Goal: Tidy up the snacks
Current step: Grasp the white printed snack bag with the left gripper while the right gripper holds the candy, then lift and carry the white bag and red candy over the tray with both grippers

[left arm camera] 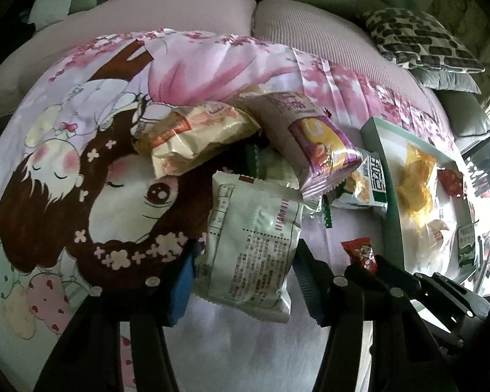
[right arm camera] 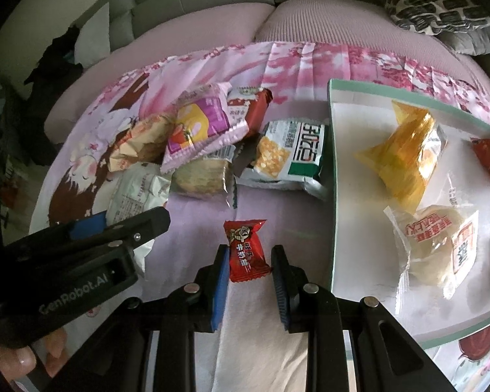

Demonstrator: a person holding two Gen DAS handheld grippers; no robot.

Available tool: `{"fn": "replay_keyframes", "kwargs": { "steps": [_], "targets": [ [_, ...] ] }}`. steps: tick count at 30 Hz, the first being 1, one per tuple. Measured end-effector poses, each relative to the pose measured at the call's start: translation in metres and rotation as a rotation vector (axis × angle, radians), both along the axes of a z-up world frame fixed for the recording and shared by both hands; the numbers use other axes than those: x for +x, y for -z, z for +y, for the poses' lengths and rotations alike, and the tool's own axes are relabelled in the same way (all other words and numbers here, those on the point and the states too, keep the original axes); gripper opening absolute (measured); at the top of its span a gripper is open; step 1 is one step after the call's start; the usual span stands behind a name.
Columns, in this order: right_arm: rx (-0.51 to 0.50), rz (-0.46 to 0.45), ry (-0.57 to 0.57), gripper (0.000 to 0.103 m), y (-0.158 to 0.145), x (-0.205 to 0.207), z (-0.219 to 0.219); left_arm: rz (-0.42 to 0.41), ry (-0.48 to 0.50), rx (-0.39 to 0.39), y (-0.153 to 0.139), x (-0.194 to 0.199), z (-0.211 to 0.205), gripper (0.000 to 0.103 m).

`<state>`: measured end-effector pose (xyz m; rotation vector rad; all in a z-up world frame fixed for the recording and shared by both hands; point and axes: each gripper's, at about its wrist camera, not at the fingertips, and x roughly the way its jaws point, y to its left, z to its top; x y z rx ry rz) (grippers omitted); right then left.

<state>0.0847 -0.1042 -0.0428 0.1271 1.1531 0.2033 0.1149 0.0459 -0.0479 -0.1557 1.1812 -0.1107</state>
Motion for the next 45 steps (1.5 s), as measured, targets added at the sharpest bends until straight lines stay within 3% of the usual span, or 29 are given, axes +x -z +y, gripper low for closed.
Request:
{"fn": "replay_keyframes", "kwargs": {
  "steps": [20,30,39,45],
  "targets": [
    [0.029,-0.036,0.010,0.028,-0.012,-0.006,-0.003,-0.023,-0.113,0.047,-0.008,-0.010,0.034,0.058],
    [0.044,-0.100,0.049,0.028,-0.033,-0.009,-0.016,-0.102,-0.116,0.056,-0.031,-0.014,0.025,0.058],
    [0.035,-0.159,0.174,0.027,-0.052,-0.009,-0.060,-0.165,-0.061,0.050,-0.053,-0.013,0.001,0.058],
    [0.029,-0.174,0.282,0.027,-0.056,-0.010,-0.100,-0.178,0.035,0.038,-0.059,-0.011,-0.033,0.058]
  ]
}}
